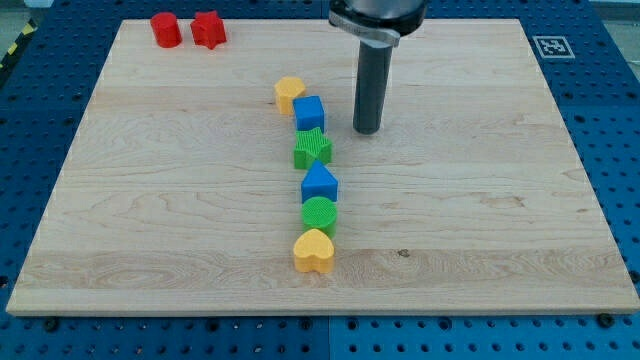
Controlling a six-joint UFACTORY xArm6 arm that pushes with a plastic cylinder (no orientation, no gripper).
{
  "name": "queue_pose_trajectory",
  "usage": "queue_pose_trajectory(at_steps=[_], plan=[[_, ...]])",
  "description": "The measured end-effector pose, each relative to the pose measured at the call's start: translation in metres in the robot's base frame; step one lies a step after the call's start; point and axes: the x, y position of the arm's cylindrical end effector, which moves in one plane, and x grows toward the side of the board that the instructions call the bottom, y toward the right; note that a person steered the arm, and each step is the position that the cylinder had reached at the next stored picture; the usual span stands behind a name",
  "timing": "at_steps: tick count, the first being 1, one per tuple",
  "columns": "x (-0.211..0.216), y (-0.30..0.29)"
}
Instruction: Push the cube along with the hexagon toward the red blocks
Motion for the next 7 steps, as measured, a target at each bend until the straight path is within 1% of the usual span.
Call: queue_pose_trajectory(at_steps=[1, 2, 4, 7], plan=[[0.046, 0.000], [0.050, -0.009], [0.035, -0.045], [-0.011, -0.055]])
